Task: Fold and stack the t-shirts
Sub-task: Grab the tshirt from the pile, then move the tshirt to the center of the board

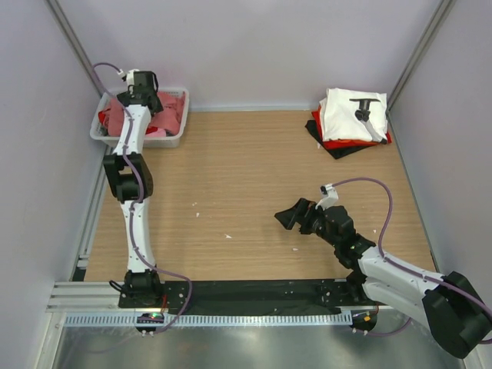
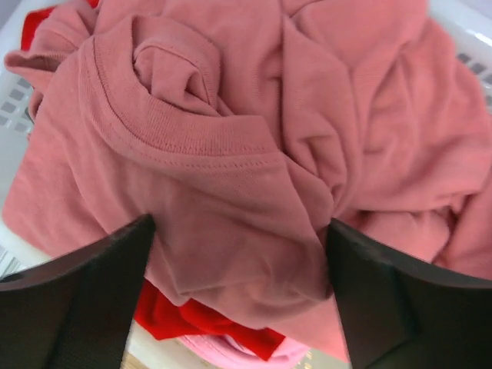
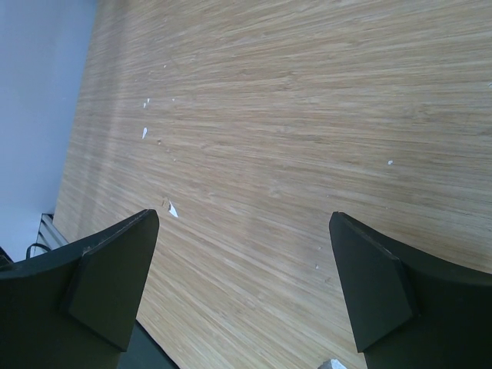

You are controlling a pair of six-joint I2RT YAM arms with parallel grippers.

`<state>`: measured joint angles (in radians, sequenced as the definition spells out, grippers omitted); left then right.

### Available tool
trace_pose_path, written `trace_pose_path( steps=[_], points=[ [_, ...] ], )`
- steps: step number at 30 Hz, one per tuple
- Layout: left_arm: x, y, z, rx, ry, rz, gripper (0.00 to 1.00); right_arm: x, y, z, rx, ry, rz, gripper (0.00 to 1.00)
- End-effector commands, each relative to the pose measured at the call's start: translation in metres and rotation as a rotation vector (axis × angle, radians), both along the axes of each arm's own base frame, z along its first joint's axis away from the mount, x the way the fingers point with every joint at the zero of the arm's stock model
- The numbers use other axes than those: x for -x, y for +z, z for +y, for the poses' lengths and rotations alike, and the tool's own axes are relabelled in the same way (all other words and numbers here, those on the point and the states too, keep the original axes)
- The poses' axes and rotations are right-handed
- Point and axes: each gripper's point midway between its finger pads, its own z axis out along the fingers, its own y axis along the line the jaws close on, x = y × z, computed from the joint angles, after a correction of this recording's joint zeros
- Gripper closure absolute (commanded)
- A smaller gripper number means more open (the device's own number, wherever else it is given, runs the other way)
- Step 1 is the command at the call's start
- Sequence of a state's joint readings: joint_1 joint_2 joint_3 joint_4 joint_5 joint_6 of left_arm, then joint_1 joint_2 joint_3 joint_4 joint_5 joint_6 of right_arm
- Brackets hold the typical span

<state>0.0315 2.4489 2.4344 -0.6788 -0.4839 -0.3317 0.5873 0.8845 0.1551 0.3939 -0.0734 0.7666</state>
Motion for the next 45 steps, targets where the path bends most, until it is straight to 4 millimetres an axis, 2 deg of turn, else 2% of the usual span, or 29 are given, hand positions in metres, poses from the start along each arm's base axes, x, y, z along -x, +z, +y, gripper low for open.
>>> trace_pose_path(
  steps=[1, 2, 4, 5, 7, 10, 12, 14, 18, 20, 21, 24, 25, 27, 28, 29, 31, 32, 33, 34, 35, 36, 37, 38, 39, 40, 43, 44, 45],
  points=[
    [-0.005, 0.027, 0.012, -0.004, 0.011, -0.064, 0.16, -0.01, 0.022, 0.005, -0.037, -0.006, -0.075, 0.0],
    [-0.005, 0.029, 0.011, 0.001, 0.009, -0.067, 0.4, -0.01, 0.021, 0.005, -0.035, -0.007, -0.074, 0.0],
    [-0.005, 0.042, 0.01, 0.007, 0.009, -0.096, 0.66, -0.01, 0.021, 0.005, -0.032, -0.006, -0.075, 0.0],
    [-0.004, 0.048, 0.01, 0.009, 0.011, -0.108, 0.88, -0.01, 0.02, 0.005, -0.03, -0.006, -0.072, 0.0],
    [0.001, 0.072, 0.007, 0.019, 0.021, -0.153, 1.0, -0.011, 0.021, 0.004, -0.032, -0.009, -0.077, 0.0],
    [0.009, 0.106, -0.003, 0.006, 0.019, -0.202, 1.0, -0.011, 0.021, 0.005, -0.035, -0.008, -0.078, 0.0],
    [0.021, 0.143, -0.011, -0.003, 0.011, -0.259, 1.0, -0.011, 0.022, 0.004, -0.036, -0.01, -0.08, 0.0],
    [0.03, 0.171, -0.035, -0.007, -0.023, -0.301, 1.0, -0.01, 0.022, 0.004, -0.036, -0.009, -0.083, 0.0],
    [0.07, 0.262, -0.07, 0.023, -0.105, -0.463, 1.0, -0.009, 0.024, 0.005, -0.042, 0.001, -0.089, 0.0],
    [0.085, 0.287, -0.1, 0.067, -0.19, -0.508, 1.0, -0.009, 0.025, 0.004, -0.044, -0.002, -0.093, 0.0],
    [0.104, 0.316, -0.111, 0.091, -0.237, -0.563, 1.0, -0.008, 0.024, 0.004, -0.044, -0.001, -0.091, 0.0],
    [0.14, 0.35, -0.165, 0.167, -0.447, -0.609, 1.0, -0.007, 0.027, 0.002, -0.05, -0.01, -0.1, 0.0],
    [0.17, 0.376, -0.185, 0.176, -0.531, -0.655, 1.0, -0.007, 0.026, 0.001, -0.049, -0.011, -0.1, 0.0],
    [0.197, 0.377, -0.218, 0.224, -0.693, -0.635, 1.0, -0.005, 0.029, -0.001, -0.058, -0.017, -0.11, 0.0],
    [0.234, 0.398, -0.224, 0.259, -0.757, -0.687, 1.0, -0.005, 0.03, -0.002, -0.063, -0.022, -0.116, 0.0],
    [0.24, 0.372, -0.237, 0.308, -0.822, -0.615, 1.0, -0.004, 0.03, -0.003, -0.063, -0.026, -0.118, 0.0],
    [0.264, 0.358, -0.234, 0.341, -0.828, -0.595, 0.96, -0.003, 0.036, -0.006, -0.08, -0.037, -0.143, 0.0],
    [0.282, 0.331, -0.224, 0.363, -0.781, -0.547, 0.9, -0.002, 0.037, -0.007, -0.083, -0.039, -0.149, 0.0],
    [0.291, 0.315, -0.218, 0.366, -0.759, -0.515, 0.78, -0.001, 0.039, -0.009, -0.087, -0.044, -0.156, 0.0],
    [0.314, 0.303, -0.203, 0.374, -0.698, -0.496, 0.44, -0.002, 0.046, -0.012, -0.097, -0.06, -0.176, 0.0],
    [0.318, 0.273, -0.194, 0.363, -0.646, -0.418, 0.25, 0.0, 0.042, -0.014, -0.079, -0.064, -0.159, 0.0],
    [0.322, 0.223, -0.182, 0.341, -0.569, -0.295, 0.12, 0.001, 0.05, -0.014, -0.079, -0.063, -0.167, 0.0],
    [0.337, 0.19, -0.173, 0.334, -0.531, -0.192, 0.0, 0.0, 0.046, -0.025, -0.047, -0.112, -0.142, 0.0],
    [0.351, 0.175, -0.17, 0.331, -0.533, -0.161, 0.0, 0.0, 0.061, -0.027, -0.049, -0.121, -0.154, 0.0],
    [0.361, 0.137, -0.168, 0.333, -0.528, -0.064, 0.0, 0.002, 0.067, -0.03, -0.045, -0.128, -0.154, 0.0],
    [0.37, 0.123, -0.165, 0.33, -0.521, -0.027, 0.0, 0.004, 0.074, -0.033, -0.046, -0.135, -0.162, 0.0],
    [0.394, 0.092, -0.153, 0.329, -0.473, 0.035, 0.0, 0.014, 0.099, -0.047, -0.041, -0.161, -0.185, 0.0],
    [0.399, 0.087, -0.15, 0.325, -0.463, 0.039, 0.0, 0.018, 0.096, -0.052, -0.015, -0.171, -0.162, 0.0],
    [0.404, 0.087, -0.148, 0.335, -0.457, 0.018, 0.0, 0.018, 0.11, -0.056, -0.013, -0.185, -0.175, 0.0]
  ],
)
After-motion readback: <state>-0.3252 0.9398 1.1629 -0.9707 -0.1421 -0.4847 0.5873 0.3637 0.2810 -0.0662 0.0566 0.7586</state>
